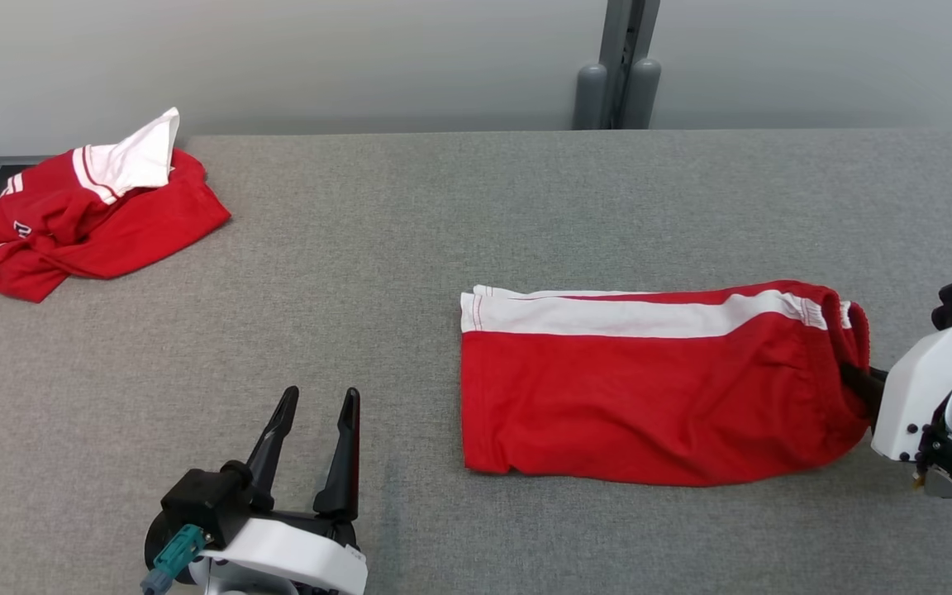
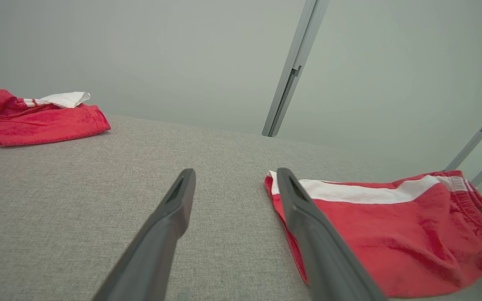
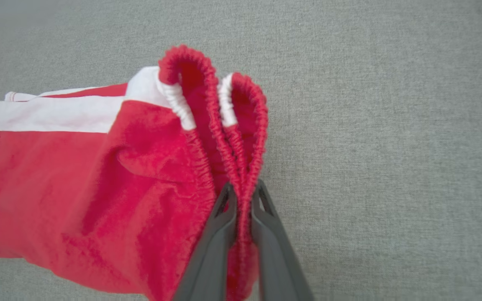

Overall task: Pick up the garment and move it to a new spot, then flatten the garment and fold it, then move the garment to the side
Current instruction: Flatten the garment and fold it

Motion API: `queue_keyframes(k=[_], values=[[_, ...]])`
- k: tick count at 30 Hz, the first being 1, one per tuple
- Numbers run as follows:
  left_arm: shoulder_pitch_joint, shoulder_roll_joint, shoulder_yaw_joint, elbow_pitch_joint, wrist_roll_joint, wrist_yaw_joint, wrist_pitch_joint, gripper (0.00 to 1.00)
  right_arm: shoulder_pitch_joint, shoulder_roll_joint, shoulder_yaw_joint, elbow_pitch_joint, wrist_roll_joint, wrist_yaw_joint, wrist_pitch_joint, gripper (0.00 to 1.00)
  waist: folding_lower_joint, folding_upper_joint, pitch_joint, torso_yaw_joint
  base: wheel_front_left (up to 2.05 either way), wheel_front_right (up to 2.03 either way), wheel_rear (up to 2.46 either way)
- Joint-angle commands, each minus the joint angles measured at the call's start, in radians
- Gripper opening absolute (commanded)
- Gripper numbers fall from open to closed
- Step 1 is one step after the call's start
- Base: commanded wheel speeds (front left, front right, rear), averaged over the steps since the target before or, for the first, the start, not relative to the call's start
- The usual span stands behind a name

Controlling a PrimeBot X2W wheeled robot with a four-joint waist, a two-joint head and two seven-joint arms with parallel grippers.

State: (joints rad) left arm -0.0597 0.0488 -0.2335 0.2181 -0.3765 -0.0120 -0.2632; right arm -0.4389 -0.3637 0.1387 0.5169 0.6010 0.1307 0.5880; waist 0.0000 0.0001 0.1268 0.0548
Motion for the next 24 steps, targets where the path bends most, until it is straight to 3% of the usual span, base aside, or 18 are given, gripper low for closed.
queue_keyframes(k=[1, 16, 24], values=[[0.006, 0.004, 0.002, 0.002, 0.007, -0.001, -0.002, 1.0, 0.011, 0.004, -0.002, -0.016, 0.011, 0.0, 0.005, 0.0, 0.0, -0.0001, -0.002, -0.005, 0.0, 0.0, 0.0], [-0.002, 0.003, -0.012, 0.011, -0.005, -0.004, -0.002, 1.0, 0.038, 0.133, 0.045, -0.196, 0.168, 0.0, 0.078, 0.0, 0.0, -0.0001, -0.017, 0.019, 0.0, 0.0, 0.0], [-0.012, 0.003, -0.021, 0.009, -0.016, -0.002, -0.002, 1.0, 0.006, 0.224, 0.088, -0.206, 0.177, 0.0, 0.077, 0.0, 0.0, -0.0001, -0.016, 0.042, 0.0, 0.0, 0.0]])
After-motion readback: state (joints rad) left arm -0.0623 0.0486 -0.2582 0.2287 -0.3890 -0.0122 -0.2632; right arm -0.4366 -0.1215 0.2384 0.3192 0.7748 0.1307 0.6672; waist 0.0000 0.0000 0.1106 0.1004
